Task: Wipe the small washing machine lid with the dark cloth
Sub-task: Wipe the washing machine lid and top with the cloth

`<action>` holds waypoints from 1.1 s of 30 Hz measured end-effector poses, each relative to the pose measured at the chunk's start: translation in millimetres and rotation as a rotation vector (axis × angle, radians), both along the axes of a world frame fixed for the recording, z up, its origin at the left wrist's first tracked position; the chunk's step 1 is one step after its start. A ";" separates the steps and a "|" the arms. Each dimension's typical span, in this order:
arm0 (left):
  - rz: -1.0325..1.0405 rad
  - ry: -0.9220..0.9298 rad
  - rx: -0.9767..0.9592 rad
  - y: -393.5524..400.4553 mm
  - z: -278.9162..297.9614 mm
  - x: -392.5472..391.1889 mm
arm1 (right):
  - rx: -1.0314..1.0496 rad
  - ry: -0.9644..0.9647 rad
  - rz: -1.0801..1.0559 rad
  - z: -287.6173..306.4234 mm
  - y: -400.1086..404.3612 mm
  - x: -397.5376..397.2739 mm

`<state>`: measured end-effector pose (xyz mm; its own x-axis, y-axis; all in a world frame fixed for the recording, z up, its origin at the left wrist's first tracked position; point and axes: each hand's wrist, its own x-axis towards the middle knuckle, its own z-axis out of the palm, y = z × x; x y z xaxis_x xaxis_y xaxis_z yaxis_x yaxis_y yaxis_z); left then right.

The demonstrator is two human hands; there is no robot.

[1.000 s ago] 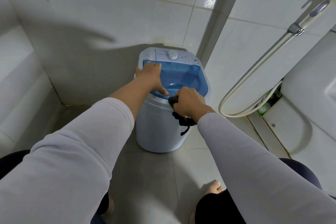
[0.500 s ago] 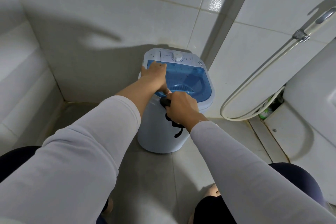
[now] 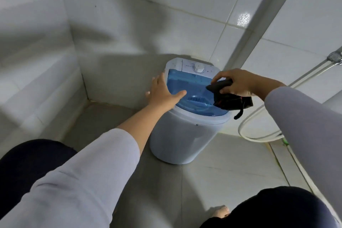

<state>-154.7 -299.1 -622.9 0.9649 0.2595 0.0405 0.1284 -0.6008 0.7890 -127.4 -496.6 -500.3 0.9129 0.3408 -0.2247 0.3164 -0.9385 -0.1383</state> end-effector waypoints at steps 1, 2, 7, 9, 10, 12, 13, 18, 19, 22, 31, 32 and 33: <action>0.034 0.032 -0.049 -3.0 -5.9 -8.7 | 0.015 -0.023 0.028 4.9 2.0 5.2; 0.070 0.066 -0.101 -6.8 -11.5 -16.7 | 0.020 -0.051 0.065 8.5 5.8 9.7; 0.235 0.153 -0.364 -39.9 -33.4 -35.4 | -0.059 -0.155 0.286 4.6 40.3 24.5; 0.285 0.142 -0.438 -52.8 -35.4 -34.9 | -0.147 -0.172 0.418 -1.0 53.1 26.0; 0.305 0.133 -0.465 -57.9 -36.1 -34.0 | -0.190 -0.183 0.492 -3.9 57.7 26.2; 0.332 0.115 -0.494 -64.4 -38.1 -32.1 | -0.246 -0.200 0.633 -10.3 62.8 26.7; 0.342 0.113 -0.497 -66.0 -39.9 -31.4 | -0.259 -0.217 0.704 -14.5 63.1 27.7; 0.351 0.120 -0.500 -66.0 -50.7 -30.3 | -0.172 -0.386 1.070 -41.3 58.8 36.1; 0.349 0.118 -0.495 -65.6 -52.4 -30.2 | -0.153 -0.404 1.123 -46.9 57.3 38.7; 0.333 0.094 -0.465 -63.8 -55.3 -28.6 | -0.137 -0.414 1.216 -58.9 54.6 42.2; 0.337 0.020 -0.436 -61.3 -65.2 -23.9 | -0.141 -0.368 1.308 -76.4 48.2 57.8; 0.334 0.022 -0.431 -61.4 -65.6 -23.8 | -0.143 -0.371 1.318 -76.9 49.8 58.3; 0.333 0.024 -0.431 -61.5 -66.3 -23.4 | -0.143 -0.376 1.327 -77.1 51.6 58.3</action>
<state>-178.2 -360.6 -689.2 0.8273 0.5393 -0.1576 0.2771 -0.1476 0.9494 -69.1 -445.0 -577.4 -0.0598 0.9874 -0.1463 0.9702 0.0920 0.2242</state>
